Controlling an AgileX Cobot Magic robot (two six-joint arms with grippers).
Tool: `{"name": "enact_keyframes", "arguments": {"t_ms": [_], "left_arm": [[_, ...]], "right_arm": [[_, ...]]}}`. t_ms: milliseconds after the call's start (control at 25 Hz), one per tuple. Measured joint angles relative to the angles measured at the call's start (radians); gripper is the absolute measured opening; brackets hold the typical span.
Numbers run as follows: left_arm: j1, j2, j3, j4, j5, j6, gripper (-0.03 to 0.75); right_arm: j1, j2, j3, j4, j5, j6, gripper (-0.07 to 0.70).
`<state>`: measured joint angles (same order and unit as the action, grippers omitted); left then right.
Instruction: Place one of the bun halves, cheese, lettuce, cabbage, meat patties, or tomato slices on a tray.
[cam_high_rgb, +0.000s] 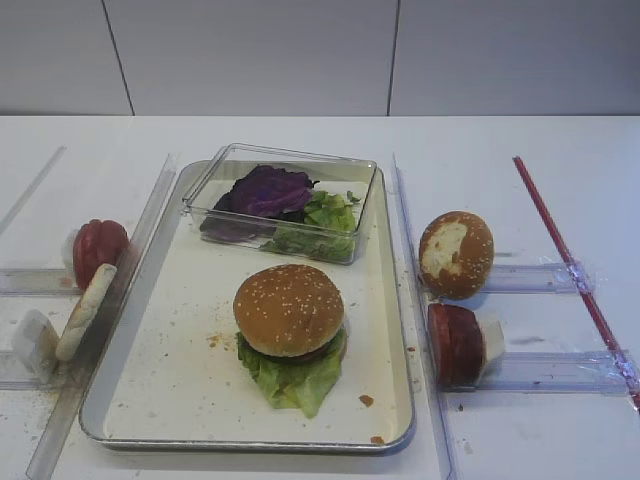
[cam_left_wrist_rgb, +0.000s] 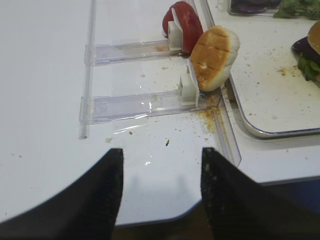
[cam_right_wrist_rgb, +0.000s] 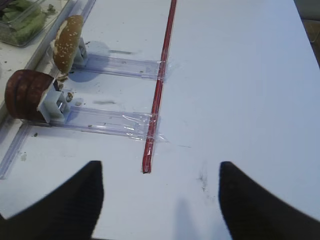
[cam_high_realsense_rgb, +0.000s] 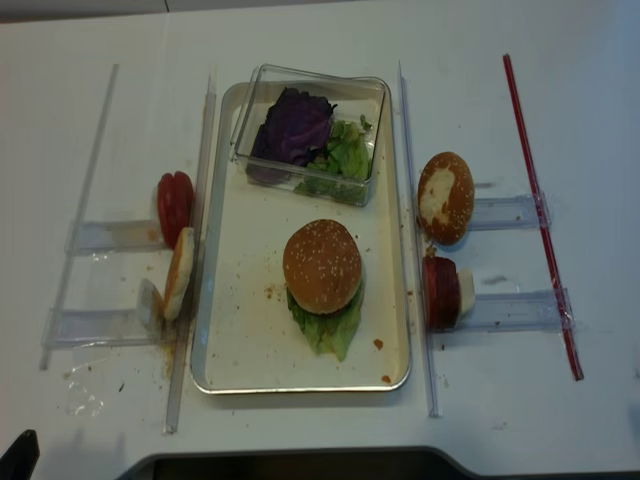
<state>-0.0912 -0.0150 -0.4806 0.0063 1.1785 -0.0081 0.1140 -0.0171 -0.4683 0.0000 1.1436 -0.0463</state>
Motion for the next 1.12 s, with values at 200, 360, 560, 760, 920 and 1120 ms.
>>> {"name": "enact_keyframes", "arguments": {"t_ms": [200,360,560,760,920,1120], "left_arm": [[0.000,0.000,0.000,0.000,0.000,0.000,0.341],[0.000,0.000,0.000,0.000,0.000,0.000,0.341],[0.000,0.000,0.000,0.000,0.000,0.000,0.341],[0.000,0.000,0.000,0.000,0.000,0.000,0.341],[0.000,0.000,0.000,0.000,0.000,0.000,0.341],[0.000,0.000,0.000,0.000,0.000,0.000,0.341]], "right_arm": [[-0.001,0.000,0.000,0.000,0.000,0.006,0.664],[-0.001,0.000,0.000,0.000,0.000,0.007,0.687],[-0.001,0.000,0.000,0.000,-0.002,0.009,0.691],[-0.001,0.000,0.002,0.000,-0.002,0.013,0.692],[-0.010,0.000,0.002,0.000,-0.003,0.017,0.690],[-0.102,0.000,0.002,0.000,-0.003,0.019,0.663]]}}
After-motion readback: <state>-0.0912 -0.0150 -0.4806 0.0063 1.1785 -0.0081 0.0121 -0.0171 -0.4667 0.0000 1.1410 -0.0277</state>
